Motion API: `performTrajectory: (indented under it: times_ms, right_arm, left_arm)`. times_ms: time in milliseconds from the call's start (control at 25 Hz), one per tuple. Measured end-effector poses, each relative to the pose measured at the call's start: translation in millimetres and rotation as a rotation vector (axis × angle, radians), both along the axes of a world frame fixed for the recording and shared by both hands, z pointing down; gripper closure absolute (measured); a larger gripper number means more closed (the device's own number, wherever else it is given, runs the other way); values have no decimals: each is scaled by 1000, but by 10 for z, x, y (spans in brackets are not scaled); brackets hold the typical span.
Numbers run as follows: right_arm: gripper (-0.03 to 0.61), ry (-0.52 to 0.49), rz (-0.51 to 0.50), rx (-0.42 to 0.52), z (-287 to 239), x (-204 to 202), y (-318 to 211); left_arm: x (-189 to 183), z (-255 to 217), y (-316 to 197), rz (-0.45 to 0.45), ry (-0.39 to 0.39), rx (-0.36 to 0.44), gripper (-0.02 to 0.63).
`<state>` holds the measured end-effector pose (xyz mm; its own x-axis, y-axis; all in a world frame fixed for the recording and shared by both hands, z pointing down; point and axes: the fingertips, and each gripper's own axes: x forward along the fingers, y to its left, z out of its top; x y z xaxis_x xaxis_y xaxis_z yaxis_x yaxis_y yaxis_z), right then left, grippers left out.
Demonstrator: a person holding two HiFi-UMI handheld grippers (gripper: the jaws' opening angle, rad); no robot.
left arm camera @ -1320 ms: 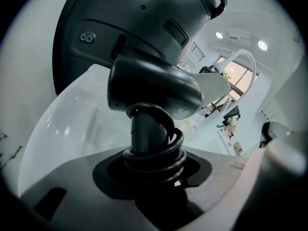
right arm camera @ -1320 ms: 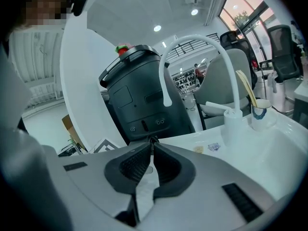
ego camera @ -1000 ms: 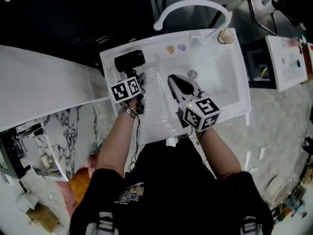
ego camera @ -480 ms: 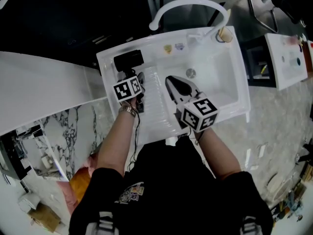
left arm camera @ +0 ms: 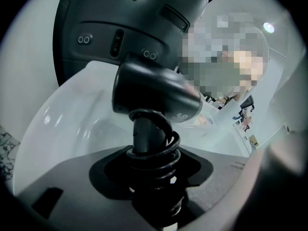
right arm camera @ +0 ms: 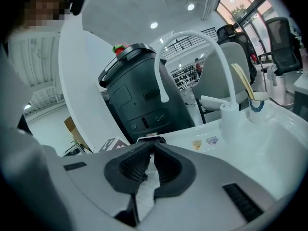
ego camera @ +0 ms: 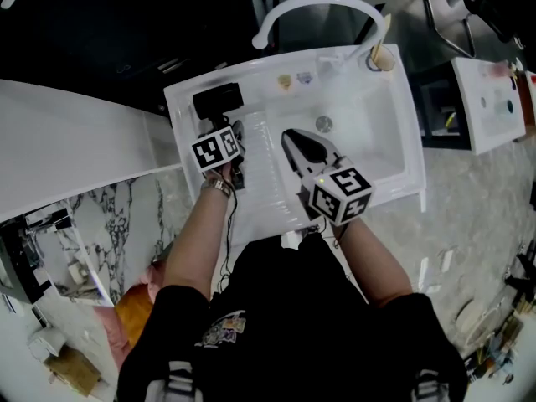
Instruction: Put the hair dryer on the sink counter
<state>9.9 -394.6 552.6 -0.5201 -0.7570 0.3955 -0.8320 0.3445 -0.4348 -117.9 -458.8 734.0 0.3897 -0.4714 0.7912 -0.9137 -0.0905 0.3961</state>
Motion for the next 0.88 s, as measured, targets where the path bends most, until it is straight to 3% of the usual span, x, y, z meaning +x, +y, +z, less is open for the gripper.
performTrajectory:
  times_ms: [200,600,720,880]
  right_arm:
    - [549,-8,-5,13,-82,46,115]
    - [548,-32,-65,56,-343,71,444]
    - [549,-37,-85,78,-451,119,590]
    - [549,-42,-114,108,-588,248,846]
  left_arm:
    - [-98,-263,-22,-40,-48,102,364]
    - [-142,-896,339,-65,-68,249,367]
    - [-138,-1119,543,-74,-81,298,391]
    - [-78,-1457,871,-104,-104,377,483]
